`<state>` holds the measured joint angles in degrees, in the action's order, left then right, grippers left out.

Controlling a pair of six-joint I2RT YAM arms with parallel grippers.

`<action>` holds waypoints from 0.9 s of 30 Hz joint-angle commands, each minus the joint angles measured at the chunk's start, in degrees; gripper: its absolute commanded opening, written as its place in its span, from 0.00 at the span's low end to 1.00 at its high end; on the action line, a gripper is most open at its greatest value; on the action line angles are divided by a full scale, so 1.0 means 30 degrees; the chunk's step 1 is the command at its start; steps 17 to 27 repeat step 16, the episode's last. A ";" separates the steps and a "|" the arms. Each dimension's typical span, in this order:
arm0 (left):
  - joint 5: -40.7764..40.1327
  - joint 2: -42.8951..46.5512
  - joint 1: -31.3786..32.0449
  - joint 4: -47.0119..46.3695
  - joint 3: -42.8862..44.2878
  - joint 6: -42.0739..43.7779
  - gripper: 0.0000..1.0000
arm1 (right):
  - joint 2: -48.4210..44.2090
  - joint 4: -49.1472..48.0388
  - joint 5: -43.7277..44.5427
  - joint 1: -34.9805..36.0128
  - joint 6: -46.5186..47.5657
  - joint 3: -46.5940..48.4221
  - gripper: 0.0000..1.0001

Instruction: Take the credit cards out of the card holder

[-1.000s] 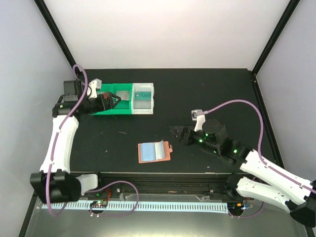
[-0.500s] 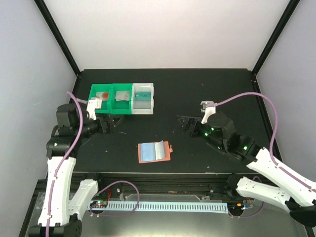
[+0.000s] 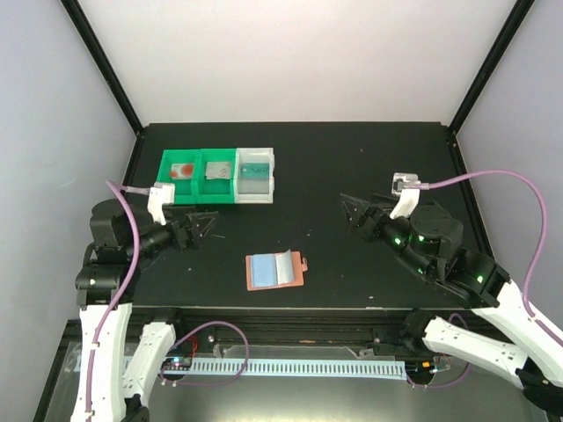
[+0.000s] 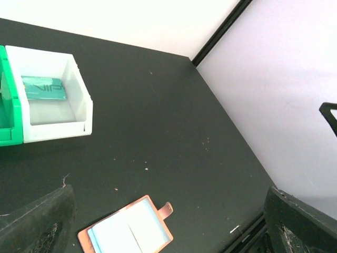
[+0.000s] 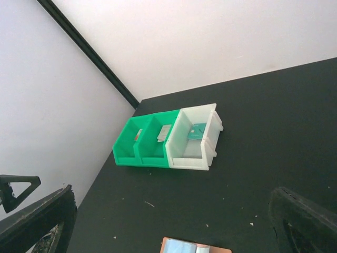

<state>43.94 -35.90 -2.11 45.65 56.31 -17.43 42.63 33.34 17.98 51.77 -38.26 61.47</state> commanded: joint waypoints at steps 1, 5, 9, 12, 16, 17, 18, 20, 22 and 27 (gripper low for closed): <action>-0.0142 0.0337 0.0088 -0.0198 0.0409 -0.0853 0.99 | -0.0796 -0.0122 -0.0290 0.0085 -0.0320 -0.1138 1.00; -0.0228 0.0822 0.0106 -0.0935 0.0063 -0.1567 0.99 | -0.1065 -0.0399 -0.0351 0.0088 -0.0714 -0.1998 1.00; -0.0582 0.1134 0.0106 -0.1123 -0.0227 -0.1747 0.99 | -0.0968 -0.0624 -0.0836 0.0088 -0.0887 -0.2197 1.00; -0.0760 0.1289 0.0105 -0.1138 -0.0540 -0.1796 0.99 | -0.0972 -0.0754 -0.1010 0.0073 -0.0967 -0.2417 1.00; -0.1277 0.1509 0.0097 -0.1174 -0.0865 -0.2159 0.99 | -0.0983 -0.0902 -0.1054 0.0088 -0.0944 -0.2573 1.00; -0.1277 0.1509 0.0097 -0.1174 -0.0865 -0.2159 0.99 | -0.0983 -0.0902 -0.1054 0.0088 -0.0944 -0.2573 1.00; -0.1277 0.1509 0.0097 -0.1174 -0.0865 -0.2159 0.99 | -0.0983 -0.0902 -0.1054 0.0088 -0.0944 -0.2573 1.00; -0.1277 0.1509 0.0097 -0.1174 -0.0865 -0.2159 0.99 | -0.0983 -0.0902 -0.1054 0.0088 -0.0944 -0.2573 1.00; -0.1277 0.1509 0.0097 -0.1174 -0.0865 -0.2159 0.99 | -0.0983 -0.0902 -0.1054 0.0088 -0.0944 -0.2573 1.00; -0.1277 0.1509 0.0097 -0.1174 -0.0865 -0.2159 0.99 | -0.0983 -0.0902 -0.1054 0.0088 -0.0944 -0.2573 1.00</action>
